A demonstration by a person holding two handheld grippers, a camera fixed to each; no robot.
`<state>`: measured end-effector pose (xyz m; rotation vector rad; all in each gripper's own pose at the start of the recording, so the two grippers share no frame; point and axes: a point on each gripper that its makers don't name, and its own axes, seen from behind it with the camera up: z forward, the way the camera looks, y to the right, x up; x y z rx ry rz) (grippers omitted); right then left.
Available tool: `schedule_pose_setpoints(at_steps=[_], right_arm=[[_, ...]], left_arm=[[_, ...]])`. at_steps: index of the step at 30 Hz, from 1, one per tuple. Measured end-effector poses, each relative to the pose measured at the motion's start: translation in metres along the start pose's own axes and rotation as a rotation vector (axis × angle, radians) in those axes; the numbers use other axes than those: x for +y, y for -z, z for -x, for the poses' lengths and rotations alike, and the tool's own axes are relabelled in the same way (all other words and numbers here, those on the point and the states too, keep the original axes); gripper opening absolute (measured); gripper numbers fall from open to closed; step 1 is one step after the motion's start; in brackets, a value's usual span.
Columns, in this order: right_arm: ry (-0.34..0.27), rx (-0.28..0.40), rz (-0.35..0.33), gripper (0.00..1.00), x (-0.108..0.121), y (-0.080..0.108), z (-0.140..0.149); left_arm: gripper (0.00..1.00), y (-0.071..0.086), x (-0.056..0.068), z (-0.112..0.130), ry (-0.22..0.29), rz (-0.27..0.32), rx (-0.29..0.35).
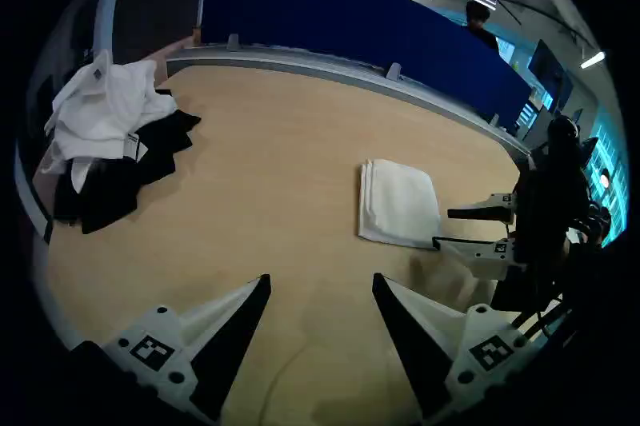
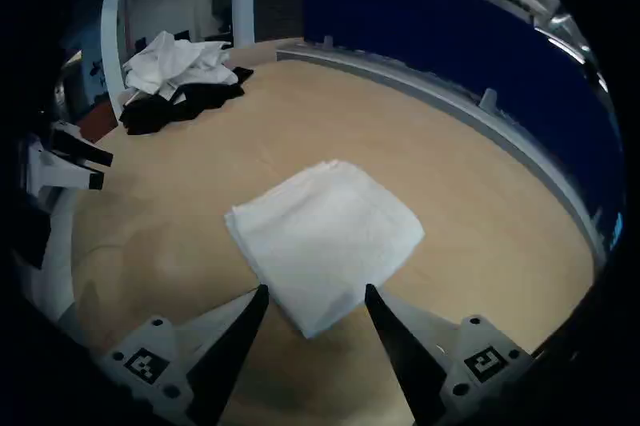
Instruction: Fold towel
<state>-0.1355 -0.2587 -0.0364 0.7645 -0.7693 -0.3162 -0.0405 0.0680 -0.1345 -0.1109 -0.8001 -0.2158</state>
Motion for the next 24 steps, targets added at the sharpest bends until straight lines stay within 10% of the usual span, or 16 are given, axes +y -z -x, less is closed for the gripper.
schedule_pose_setpoints(at_steps=[14, 24], right_arm=[[-0.014, -0.048, 0.007, 0.66, -0.002, -0.003, 0.029], [-0.021, -0.050, 0.019, 0.27, -0.002, -0.005, 0.032]], left_arm=[[0.94, -0.002, 0.006, 0.001, -0.002, 0.005, -0.001], [0.94, -0.004, 0.007, 0.003, -0.003, 0.007, -0.004]])
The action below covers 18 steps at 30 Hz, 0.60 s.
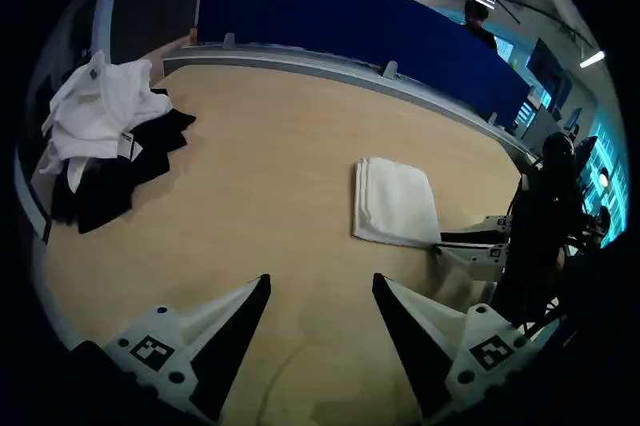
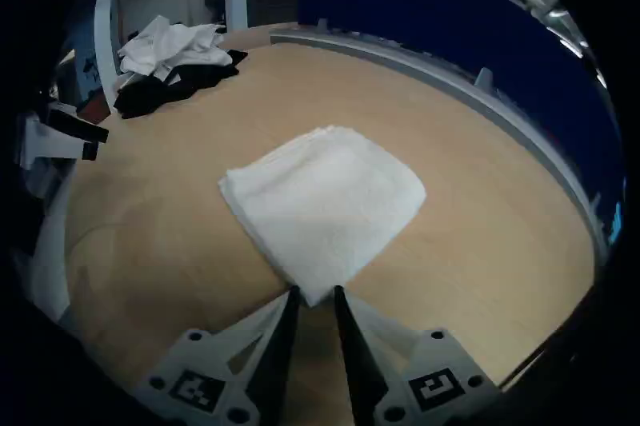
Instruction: Fold towel
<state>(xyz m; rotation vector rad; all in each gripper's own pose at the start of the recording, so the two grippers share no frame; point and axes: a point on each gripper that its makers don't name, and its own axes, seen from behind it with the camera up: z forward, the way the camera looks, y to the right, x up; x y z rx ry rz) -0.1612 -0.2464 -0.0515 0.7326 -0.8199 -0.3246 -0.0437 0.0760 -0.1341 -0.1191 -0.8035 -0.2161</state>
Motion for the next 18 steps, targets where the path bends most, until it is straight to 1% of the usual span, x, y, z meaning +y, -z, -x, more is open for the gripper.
schedule_pose_setpoints(at_steps=[4, 9, 15, 18], right_arm=[[-0.010, 0.000, 0.002, 0.20, 0.001, -0.001, 0.001], [-0.027, 0.008, 0.016, 0.08, 0.005, 0.000, -0.003], [-0.047, 0.017, 0.008, 0.06, 0.008, 0.003, -0.006], [-0.046, 0.027, 0.010, 0.06, 0.011, 0.006, -0.011]], left_arm=[[0.94, -0.001, 0.000, 0.000, -0.004, -0.001, -0.001], [0.94, -0.002, -0.001, -0.001, -0.004, -0.002, -0.001], [0.94, -0.002, -0.002, 0.000, -0.002, -0.002, -0.001], [0.94, -0.002, -0.002, 0.000, -0.004, -0.002, -0.001]])
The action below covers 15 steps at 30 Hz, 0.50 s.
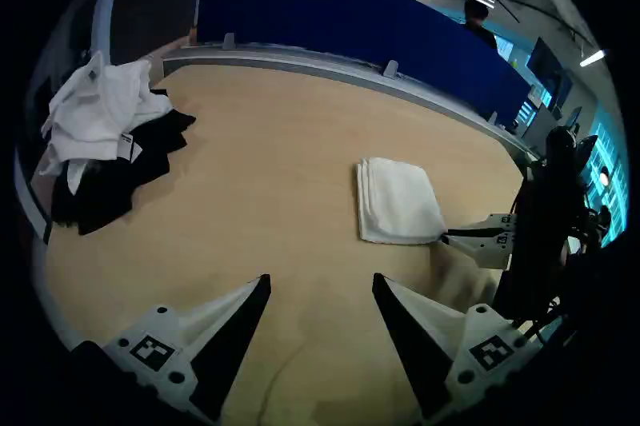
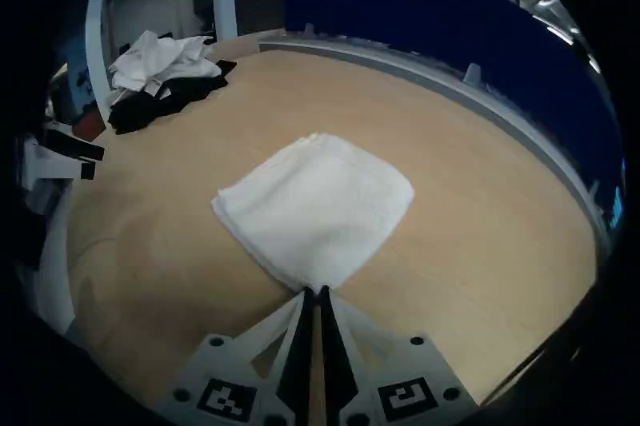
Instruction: Fold towel
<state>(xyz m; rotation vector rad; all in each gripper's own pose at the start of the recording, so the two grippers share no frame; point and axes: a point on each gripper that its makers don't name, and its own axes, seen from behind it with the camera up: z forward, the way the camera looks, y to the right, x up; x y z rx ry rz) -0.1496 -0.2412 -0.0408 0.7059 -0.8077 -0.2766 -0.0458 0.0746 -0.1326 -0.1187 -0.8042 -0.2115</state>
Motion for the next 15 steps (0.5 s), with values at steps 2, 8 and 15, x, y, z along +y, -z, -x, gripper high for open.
schedule_pose_setpoints(at_steps=[2, 8, 15], right_arm=[[0.005, 0.009, 0.001, 0.06, 0.001, 0.003, -0.005], [0.026, 0.059, 0.002, 0.06, 0.006, 0.017, -0.033], [0.047, 0.137, 0.025, 0.06, 0.018, 0.036, -0.075]], left_arm=[[0.94, 0.000, 0.000, 0.000, -0.001, 0.000, 0.000], [0.94, 0.001, 0.001, -0.004, 0.000, 0.002, 0.003], [0.94, 0.002, 0.004, -0.009, -0.002, 0.006, 0.009]])
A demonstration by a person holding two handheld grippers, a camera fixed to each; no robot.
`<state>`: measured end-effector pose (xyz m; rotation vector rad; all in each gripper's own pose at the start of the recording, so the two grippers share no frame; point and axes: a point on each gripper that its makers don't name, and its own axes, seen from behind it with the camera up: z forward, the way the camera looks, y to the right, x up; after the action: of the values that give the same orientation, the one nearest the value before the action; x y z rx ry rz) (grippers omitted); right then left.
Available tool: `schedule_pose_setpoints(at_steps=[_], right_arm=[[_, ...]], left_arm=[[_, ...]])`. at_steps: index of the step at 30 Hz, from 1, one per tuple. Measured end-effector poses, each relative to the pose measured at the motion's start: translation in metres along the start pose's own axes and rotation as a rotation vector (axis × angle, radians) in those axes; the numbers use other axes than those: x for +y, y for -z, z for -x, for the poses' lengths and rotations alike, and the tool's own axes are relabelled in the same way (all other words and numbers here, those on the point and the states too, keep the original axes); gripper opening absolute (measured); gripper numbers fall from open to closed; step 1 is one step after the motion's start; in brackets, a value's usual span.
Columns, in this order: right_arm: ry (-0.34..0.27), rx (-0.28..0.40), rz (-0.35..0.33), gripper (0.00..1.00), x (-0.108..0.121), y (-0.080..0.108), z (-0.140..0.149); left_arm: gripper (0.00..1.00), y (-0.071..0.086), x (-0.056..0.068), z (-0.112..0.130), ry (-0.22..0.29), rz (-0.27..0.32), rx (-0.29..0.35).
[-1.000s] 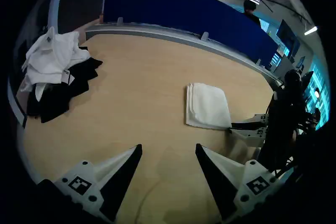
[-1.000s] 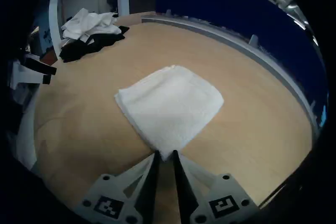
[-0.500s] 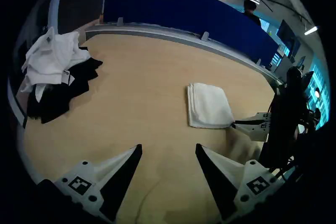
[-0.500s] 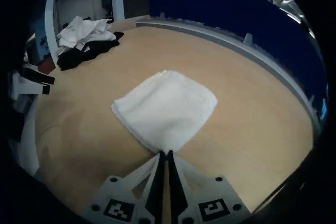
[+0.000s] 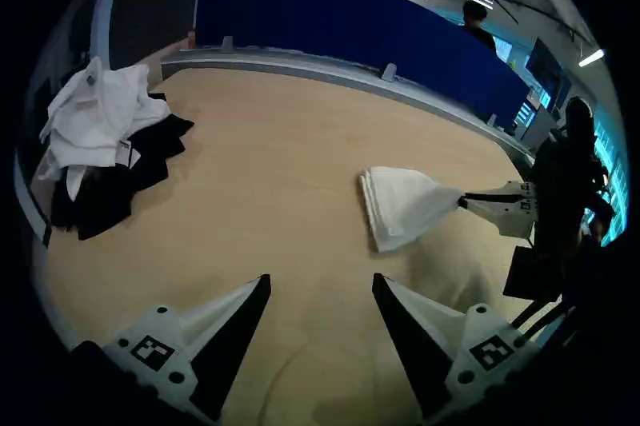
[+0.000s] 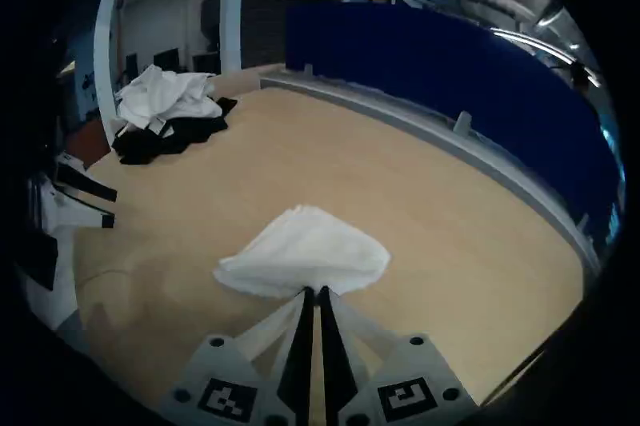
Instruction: Fold towel
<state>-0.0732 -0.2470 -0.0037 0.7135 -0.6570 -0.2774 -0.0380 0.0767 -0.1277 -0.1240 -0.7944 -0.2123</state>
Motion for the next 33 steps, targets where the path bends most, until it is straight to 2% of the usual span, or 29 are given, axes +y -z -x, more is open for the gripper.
schedule_pose_setpoints(at_steps=[9, 17, 33], right_arm=[[0.021, 0.110, 0.020, 0.06, 0.012, 0.022, -0.059], [0.018, 0.178, 0.033, 0.06, 0.024, 0.039, -0.096], [0.006, 0.210, 0.072, 0.06, 0.047, 0.066, -0.109]], left_arm=[[0.94, 0.000, 0.003, -0.008, -0.006, 0.006, 0.011], [0.94, 0.000, 0.006, -0.016, -0.012, 0.010, 0.023], [0.94, 0.001, 0.019, -0.026, -0.024, 0.030, 0.034]])
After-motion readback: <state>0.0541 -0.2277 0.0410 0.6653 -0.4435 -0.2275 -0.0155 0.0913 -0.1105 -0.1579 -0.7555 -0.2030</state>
